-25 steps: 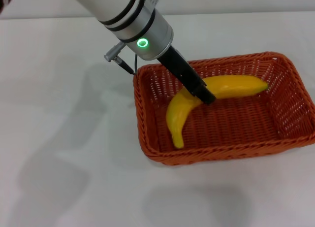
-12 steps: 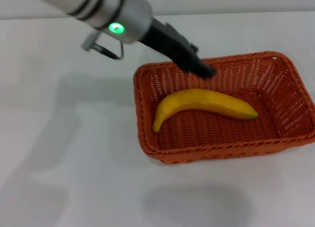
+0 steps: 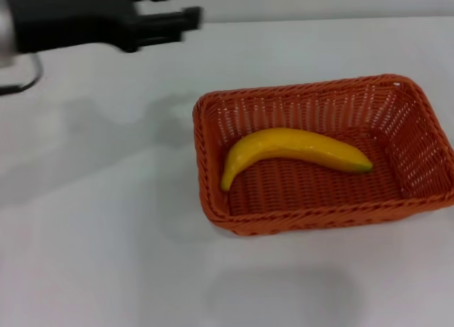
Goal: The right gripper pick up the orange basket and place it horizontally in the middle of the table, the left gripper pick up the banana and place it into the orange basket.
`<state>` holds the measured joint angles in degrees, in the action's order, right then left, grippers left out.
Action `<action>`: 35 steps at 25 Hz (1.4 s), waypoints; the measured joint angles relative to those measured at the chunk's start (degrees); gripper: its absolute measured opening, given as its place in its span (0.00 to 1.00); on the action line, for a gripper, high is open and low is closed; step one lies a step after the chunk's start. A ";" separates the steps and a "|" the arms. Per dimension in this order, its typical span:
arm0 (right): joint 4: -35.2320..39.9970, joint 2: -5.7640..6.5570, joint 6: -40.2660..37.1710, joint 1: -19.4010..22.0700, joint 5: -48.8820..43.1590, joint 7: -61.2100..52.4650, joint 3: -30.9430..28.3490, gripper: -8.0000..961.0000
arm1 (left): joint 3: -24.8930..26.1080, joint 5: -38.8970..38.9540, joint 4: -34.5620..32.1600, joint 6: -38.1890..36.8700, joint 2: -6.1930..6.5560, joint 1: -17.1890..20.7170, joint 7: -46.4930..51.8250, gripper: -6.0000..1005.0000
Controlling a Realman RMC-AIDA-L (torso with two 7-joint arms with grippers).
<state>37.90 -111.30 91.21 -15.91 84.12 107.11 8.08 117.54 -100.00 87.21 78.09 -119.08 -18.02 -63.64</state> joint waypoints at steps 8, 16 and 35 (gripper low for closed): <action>-3.48 -3.19 0.15 2.29 5.21 11.17 -0.68 0.91 | 8.44 22.70 -14.85 2.23 -0.27 14.74 -25.49 0.70; -13.21 -3.29 0.27 2.89 6.89 19.67 -5.22 0.91 | 21.05 30.95 -39.41 10.36 -0.34 17.76 -44.92 0.70; -19.98 -3.31 -0.39 3.37 6.92 26.50 -7.55 0.91 | 24.36 40.20 -54.39 11.94 -0.27 16.68 -59.12 0.70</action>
<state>17.92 -114.61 90.82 -12.55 91.05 133.61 0.53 141.90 -59.80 32.82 90.03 -119.35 -1.34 -122.76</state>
